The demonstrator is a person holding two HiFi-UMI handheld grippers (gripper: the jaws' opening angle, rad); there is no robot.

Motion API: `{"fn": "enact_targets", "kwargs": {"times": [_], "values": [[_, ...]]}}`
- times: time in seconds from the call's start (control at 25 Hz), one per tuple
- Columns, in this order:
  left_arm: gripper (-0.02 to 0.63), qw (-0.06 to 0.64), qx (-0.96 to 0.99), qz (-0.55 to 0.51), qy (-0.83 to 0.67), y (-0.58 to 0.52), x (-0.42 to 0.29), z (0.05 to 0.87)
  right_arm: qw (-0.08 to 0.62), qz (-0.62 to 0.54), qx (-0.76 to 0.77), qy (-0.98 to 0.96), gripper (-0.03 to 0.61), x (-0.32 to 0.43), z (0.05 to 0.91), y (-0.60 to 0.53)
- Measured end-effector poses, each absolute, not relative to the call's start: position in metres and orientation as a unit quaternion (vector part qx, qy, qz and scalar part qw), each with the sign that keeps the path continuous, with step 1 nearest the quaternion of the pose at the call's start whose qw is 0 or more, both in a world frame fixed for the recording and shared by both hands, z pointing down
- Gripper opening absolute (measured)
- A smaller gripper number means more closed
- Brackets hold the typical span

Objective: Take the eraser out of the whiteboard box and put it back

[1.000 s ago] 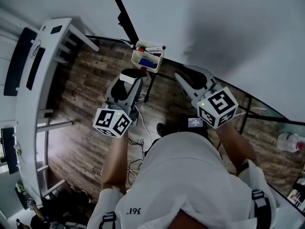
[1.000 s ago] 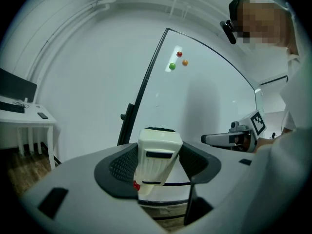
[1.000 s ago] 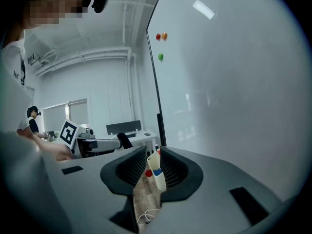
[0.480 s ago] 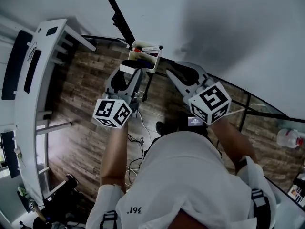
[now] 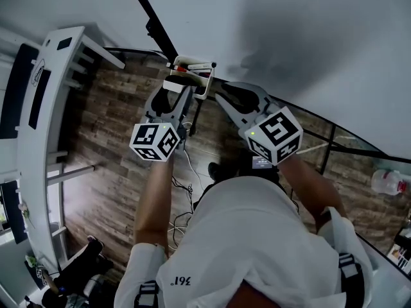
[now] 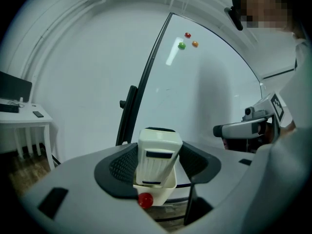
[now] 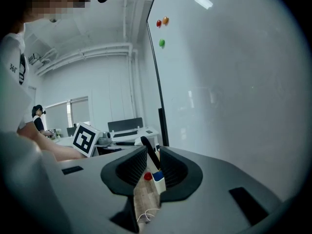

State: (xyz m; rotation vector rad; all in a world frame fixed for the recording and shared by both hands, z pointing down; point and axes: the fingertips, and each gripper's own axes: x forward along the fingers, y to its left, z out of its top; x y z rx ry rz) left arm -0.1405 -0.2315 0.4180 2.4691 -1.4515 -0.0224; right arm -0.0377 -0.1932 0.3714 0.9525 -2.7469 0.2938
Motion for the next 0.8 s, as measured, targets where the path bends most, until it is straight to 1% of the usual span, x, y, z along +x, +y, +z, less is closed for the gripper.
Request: {"fn": "enact_targets", "kwargs": {"times": [0.4,0.8], "values": [[0.272,0.153,0.848,0.017,-0.508,-0.248,-0.136,0.454,0.13,0.118,0.316,-0.932,0.098,-0.046,0.396,-0.199],[0.273,0.161,0.844,0.033,-0.51,-0.251,-0.132,0.475,0.137,0.129,0.311,-0.932,0.098,-0.049,0.406,-0.199]]}}
